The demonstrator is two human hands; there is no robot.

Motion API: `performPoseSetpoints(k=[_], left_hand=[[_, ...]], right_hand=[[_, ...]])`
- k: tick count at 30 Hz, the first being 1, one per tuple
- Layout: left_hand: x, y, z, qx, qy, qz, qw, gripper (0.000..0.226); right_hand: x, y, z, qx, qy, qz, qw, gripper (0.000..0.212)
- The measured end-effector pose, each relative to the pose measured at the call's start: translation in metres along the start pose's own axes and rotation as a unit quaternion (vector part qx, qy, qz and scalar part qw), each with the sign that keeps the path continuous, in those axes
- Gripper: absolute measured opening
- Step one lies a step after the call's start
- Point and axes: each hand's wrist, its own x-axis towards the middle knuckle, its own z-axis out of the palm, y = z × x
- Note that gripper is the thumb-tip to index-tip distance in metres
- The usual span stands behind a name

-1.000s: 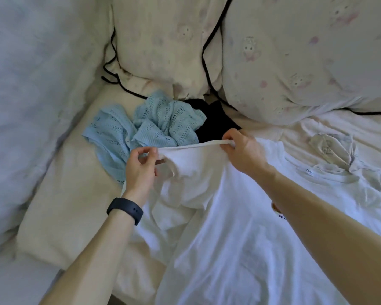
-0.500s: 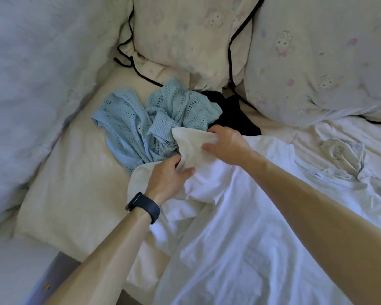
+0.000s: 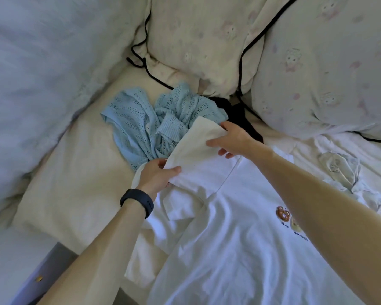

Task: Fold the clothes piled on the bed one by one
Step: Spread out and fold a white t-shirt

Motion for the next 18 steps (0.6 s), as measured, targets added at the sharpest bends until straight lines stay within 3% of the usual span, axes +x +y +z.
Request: performPoseSetpoints(k=[4, 7, 10, 12, 15, 18], left_hand=[[-0.004, 0.003, 0.009, 0.042, 0.053, 0.015, 0.998, 0.016], [-0.034, 0.016, 0.024, 0.05, 0.129, 0.155, 0.978, 0.016], [-0.082, 0.019, 0.053, 0.052, 0.126, 0.319, 0.938, 0.011], [-0.114, 0.009, 0.078, 0.116, 0.084, 0.422, 0.895, 0.014], [-0.149, -0.026, 0.119, 0.264, 0.008, 0.535, 0.803, 0.024], [-0.173, -0.069, 0.151, 0.467, -0.127, 0.54, 0.688, 0.042]], right_hand=[[0.005, -0.012, 0.0, -0.004, 0.046, -0.025, 0.999, 0.036], [-0.016, -0.002, -0.012, 0.141, 0.133, -0.048, 0.98, 0.02], [-0.062, 0.037, -0.034, 0.249, 0.191, -0.041, 0.949, 0.031], [-0.1, 0.078, -0.046, 0.261, 0.212, -0.02, 0.942, 0.035], [-0.151, 0.146, -0.056, 0.119, 0.216, 0.018, 0.969, 0.051], [-0.179, 0.204, -0.059, -0.054, 0.136, 0.089, 0.985, 0.051]])
